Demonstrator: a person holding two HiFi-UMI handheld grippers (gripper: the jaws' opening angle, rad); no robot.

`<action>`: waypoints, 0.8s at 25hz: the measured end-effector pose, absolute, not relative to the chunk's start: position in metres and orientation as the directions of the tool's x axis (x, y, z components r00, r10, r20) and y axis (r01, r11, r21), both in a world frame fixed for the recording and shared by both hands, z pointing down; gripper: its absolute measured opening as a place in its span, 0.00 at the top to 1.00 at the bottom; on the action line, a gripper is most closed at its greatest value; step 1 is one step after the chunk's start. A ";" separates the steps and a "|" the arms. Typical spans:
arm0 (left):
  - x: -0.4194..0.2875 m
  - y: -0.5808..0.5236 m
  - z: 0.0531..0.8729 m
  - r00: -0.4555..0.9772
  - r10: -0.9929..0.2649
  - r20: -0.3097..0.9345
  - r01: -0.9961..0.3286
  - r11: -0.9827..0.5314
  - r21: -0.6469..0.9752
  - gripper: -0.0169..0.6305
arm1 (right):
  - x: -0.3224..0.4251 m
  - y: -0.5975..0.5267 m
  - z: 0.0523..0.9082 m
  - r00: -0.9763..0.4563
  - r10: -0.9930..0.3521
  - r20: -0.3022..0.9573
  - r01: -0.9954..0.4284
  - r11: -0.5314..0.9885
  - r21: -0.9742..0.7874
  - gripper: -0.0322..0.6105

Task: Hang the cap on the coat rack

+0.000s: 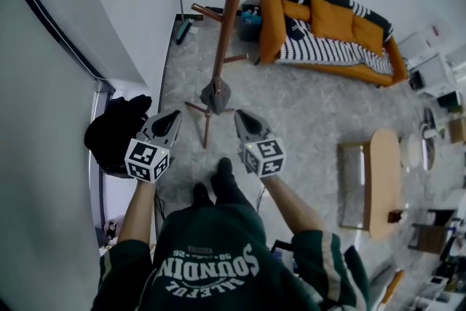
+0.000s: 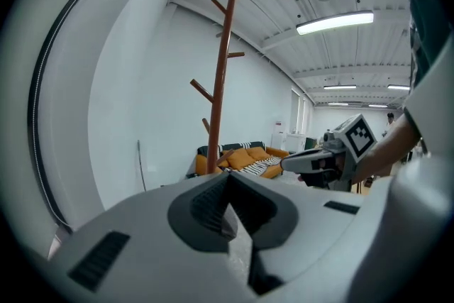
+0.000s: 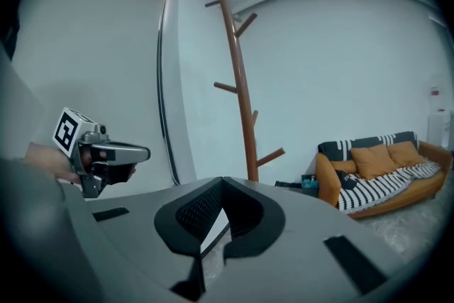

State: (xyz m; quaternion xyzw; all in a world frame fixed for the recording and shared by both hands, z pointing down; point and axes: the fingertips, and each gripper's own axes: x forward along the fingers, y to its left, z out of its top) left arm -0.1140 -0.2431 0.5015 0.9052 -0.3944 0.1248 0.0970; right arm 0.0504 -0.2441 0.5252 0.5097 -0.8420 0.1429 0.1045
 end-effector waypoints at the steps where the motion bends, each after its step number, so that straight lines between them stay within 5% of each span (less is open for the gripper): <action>1: -0.112 -0.244 0.497 0.661 -0.689 0.296 -0.735 -0.674 0.073 0.97 | 0.051 -0.241 0.516 -0.458 -0.836 0.301 -0.888 0.441 -0.128 0.95; 20: -0.116 -0.239 0.482 0.672 -0.694 0.257 -0.727 -0.685 0.049 0.97 | 0.042 -0.223 0.482 -0.468 -0.850 0.242 -0.883 0.461 -0.091 0.95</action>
